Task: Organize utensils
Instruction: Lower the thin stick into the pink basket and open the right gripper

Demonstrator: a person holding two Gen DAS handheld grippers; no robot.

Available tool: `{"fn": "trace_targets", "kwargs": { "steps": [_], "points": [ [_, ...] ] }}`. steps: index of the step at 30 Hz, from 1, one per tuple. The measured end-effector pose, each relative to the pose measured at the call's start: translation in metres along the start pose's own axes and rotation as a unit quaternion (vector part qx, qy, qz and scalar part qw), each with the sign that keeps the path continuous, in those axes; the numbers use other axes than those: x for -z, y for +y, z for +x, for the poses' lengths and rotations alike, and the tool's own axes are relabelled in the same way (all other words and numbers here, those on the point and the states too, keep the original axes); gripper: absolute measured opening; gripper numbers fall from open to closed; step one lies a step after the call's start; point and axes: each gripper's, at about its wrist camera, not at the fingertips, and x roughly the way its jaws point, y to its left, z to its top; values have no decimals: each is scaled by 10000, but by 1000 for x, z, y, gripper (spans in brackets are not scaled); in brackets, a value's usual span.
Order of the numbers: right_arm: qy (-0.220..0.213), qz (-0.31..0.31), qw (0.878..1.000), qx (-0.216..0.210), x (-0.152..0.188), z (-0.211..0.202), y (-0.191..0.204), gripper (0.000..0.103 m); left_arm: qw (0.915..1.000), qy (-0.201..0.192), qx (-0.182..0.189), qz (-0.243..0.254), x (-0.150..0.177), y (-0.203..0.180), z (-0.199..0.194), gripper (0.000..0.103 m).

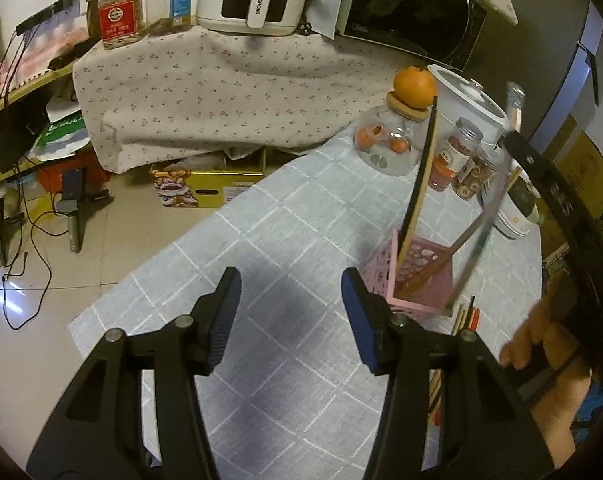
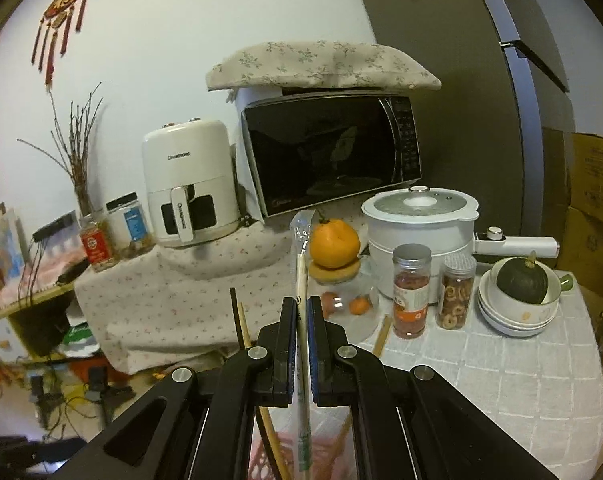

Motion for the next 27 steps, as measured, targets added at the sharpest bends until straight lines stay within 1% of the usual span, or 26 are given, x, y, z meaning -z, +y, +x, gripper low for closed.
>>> {"fn": "trace_targets", "kwargs": {
  "steps": [4,8,14,19,24,27],
  "points": [
    [-88,113,9998,-104,-5,-4,-1,5,10000,3,-27,69,1,-1,0,53],
    [-238,91,9997,52,-6,-5,-3,5,10000,77,8,-29,2,0,2,53],
    [-459,67,9976,517,2,4,-9,5,9999,107,12,70,4,-7,5,53],
    [-318,190,9976,584,12,18,-14,5,9999,122,-28,114,5,-8,7,53],
    [-140,196,9985,492,24,21,-11,5,9998,161,-45,61,5,-6,10,53],
    [-34,85,9991,417,30,19,-6,6,9999,157,-41,54,5,-5,9,53]
  ]
}}
